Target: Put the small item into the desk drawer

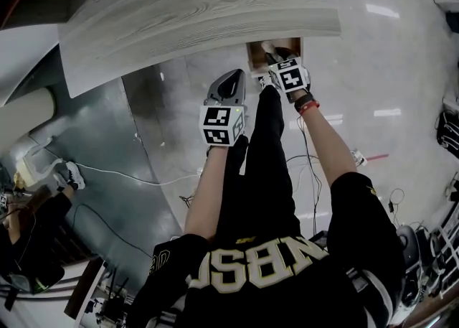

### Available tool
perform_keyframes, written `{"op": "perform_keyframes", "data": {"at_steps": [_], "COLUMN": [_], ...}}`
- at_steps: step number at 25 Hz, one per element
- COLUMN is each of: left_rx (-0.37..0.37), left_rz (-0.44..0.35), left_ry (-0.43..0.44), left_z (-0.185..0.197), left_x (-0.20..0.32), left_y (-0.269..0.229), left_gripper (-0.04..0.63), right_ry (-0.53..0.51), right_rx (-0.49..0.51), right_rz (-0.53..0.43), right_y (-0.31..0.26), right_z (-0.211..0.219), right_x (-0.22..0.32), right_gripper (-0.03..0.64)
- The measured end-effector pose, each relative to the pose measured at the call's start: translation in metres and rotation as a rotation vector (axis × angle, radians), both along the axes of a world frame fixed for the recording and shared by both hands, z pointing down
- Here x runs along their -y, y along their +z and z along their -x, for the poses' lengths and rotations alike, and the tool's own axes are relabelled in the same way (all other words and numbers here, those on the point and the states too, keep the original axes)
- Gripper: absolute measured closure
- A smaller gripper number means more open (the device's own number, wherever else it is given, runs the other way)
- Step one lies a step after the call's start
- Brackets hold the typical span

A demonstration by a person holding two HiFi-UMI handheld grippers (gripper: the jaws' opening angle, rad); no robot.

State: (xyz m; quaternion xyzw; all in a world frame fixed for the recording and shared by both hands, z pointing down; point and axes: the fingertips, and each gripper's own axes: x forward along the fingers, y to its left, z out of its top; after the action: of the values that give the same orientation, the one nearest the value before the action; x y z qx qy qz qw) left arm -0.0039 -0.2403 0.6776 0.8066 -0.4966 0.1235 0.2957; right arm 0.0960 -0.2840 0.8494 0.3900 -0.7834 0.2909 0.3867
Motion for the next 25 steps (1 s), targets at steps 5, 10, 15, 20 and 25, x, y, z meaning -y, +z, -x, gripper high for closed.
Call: {"op": "perform_keyframes", "data": {"at_steps": [5,10,15,20,25], "left_rx": [-0.002,0.0,-0.017,-0.031,-0.065], "left_rz": [0.008,0.016,0.01,0.02,0.0], "left_ry": [-0.016,-0.032,-0.032,-0.047,-0.062], "left_z": [0.013,0.021,0.019,0.026,0.031], "left_x": [0.001,0.003,-0.001,-0.006,-0.003], "left_y": [0.003,0.01,0.01,0.016,0.012], "left_gripper": [0.583,0.583,0.583,0.583,0.583], "right_ry": [-0.124,-0.171,-0.192,-0.178,-0.195], "right_rx": [-0.083,-0.11,-0.136,-0.157,-0.185], "right_rz": [-0.006,0.004,0.012,0.039,0.066], "right_y": [0.014,0.029,0.037,0.047,0.056], "right_z": [0.007,0.011,0.01,0.011,0.014], "right_x": [0.005,0.01,0.01,0.01,0.011], "right_gripper": [0.48,0.48,0.479,0.476,0.449]}}
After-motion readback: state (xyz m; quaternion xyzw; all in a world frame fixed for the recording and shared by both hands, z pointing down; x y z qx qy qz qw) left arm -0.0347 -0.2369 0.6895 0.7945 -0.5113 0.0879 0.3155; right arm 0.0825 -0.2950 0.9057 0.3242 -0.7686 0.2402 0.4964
